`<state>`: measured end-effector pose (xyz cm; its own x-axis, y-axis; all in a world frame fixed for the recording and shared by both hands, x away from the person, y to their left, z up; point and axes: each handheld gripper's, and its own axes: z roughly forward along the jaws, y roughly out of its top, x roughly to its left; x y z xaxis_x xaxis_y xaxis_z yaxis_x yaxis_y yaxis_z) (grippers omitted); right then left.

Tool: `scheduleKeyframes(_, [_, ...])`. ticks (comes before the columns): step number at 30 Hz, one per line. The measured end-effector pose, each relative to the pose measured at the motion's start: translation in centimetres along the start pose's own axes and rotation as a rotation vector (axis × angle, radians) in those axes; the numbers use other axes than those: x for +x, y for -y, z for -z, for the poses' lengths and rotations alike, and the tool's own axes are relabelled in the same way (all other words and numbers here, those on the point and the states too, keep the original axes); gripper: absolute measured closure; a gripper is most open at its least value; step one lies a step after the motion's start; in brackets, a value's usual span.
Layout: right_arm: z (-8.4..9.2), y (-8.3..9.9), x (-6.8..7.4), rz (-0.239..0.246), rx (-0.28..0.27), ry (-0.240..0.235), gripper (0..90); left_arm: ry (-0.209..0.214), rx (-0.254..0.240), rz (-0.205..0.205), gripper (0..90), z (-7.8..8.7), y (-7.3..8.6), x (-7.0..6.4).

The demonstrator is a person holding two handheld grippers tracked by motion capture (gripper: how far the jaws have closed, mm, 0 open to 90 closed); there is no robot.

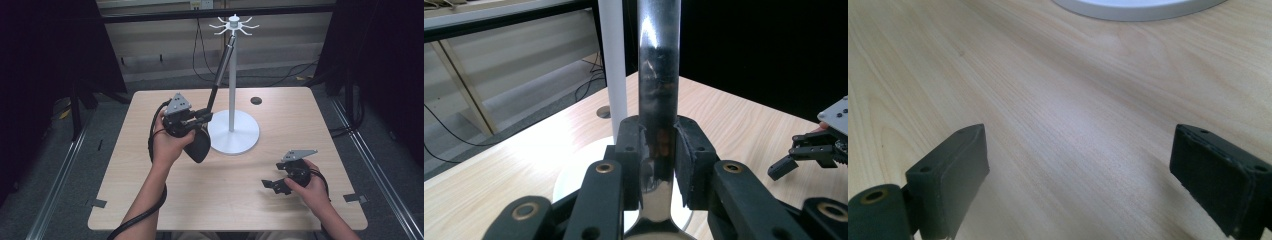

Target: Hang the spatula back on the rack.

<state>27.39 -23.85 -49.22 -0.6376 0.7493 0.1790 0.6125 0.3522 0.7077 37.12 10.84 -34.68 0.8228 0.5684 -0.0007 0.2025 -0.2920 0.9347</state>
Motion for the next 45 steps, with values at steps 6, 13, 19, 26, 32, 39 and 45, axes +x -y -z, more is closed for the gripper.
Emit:
scheduleKeyframes(6, [0.2, 0.1, -0.2, -0.006, -0.002, 0.001, 8.5, 0.002, -0.003, 0.011, 74.8, -1.0, 0.0, -0.1])
scheduleKeyframes(13, [0.3, 0.2, -0.3, -0.016, -0.001, 0.0, 8.5, 0.007, -0.006, 0.017, 74.6, -2.3, 0.1, -0.1])
scheduleKeyframes(19, [0.5, 0.5, -0.5, -0.019, -0.002, 0.011, 8.5, 0.006, -0.01, 0.023, 74.4, -3.5, 0.0, -0.3])
scheduleKeyframes(26, [1.2, 1.0, -0.6, -0.03, -0.007, 0.018, 8.5, 0.027, -0.02, 0.037, 74.3, -4.5, 0.0, -0.4])
scheduleKeyframes(32, [1.4, 1.1, -0.7, -0.031, -0.011, 0.026, 8.5, 0.027, -0.043, 0.044, 73.9, -4.7, -0.1, -0.5])
scheduleKeyframes(39, [1.4, 1.1, -0.6, -0.028, -0.006, 0.024, 8.5, 0.019, -0.039, 0.05, 68.0, -4.2, -0.2, -0.4])
scheduleKeyframes(45, [1.5, 1.1, -0.6, -0.027, -0.01, 0.023, 8.5, -0.017, 0.024, 0.077, 39.2, -3.7, 1.4, 0.0])
